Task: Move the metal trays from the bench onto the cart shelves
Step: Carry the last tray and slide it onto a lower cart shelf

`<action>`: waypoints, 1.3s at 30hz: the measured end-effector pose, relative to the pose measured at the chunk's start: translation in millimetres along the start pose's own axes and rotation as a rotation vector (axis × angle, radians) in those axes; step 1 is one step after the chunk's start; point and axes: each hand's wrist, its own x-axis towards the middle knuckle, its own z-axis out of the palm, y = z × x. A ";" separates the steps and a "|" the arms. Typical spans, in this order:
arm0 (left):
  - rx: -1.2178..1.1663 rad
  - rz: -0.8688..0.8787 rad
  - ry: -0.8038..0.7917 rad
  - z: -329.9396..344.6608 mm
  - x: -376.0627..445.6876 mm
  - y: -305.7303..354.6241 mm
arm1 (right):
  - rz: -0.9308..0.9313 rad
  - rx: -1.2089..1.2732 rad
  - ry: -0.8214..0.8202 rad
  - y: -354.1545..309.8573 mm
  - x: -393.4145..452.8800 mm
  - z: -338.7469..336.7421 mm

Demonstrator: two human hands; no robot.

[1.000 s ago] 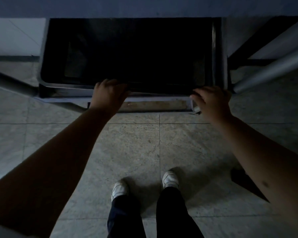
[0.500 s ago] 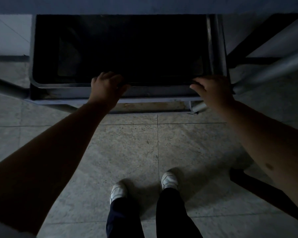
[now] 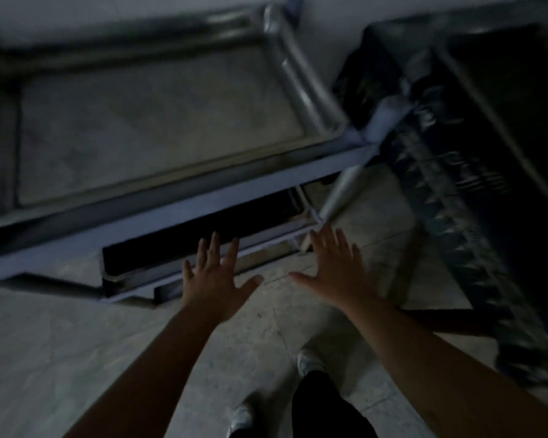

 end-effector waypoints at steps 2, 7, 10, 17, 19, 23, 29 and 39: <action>0.032 0.084 -0.002 -28.3 -34.5 19.4 | 0.072 0.040 0.035 3.4 -52.5 -27.2; 0.128 0.349 -0.010 -89.0 -118.9 71.1 | 0.309 0.112 0.128 16.1 -205.7 -76.8; 0.187 0.540 -0.011 -110.3 -154.8 121.3 | 0.452 0.170 0.168 32.6 -293.2 -88.9; 0.266 1.046 -0.008 -94.3 -241.2 297.9 | 0.878 0.284 0.291 103.8 -477.3 -80.2; 0.318 1.144 0.005 -87.6 -260.9 334.4 | 0.965 0.295 0.305 116.6 -509.0 -79.6; 0.363 1.307 -0.072 -53.7 -330.8 411.6 | 1.191 0.347 0.370 138.9 -598.7 -72.1; 0.397 1.364 -0.056 -8.3 -392.2 475.0 | 1.209 0.372 0.345 179.5 -671.6 -68.9; 0.439 1.395 -0.043 44.4 -408.1 567.0 | 1.185 0.396 0.348 285.3 -700.4 -71.9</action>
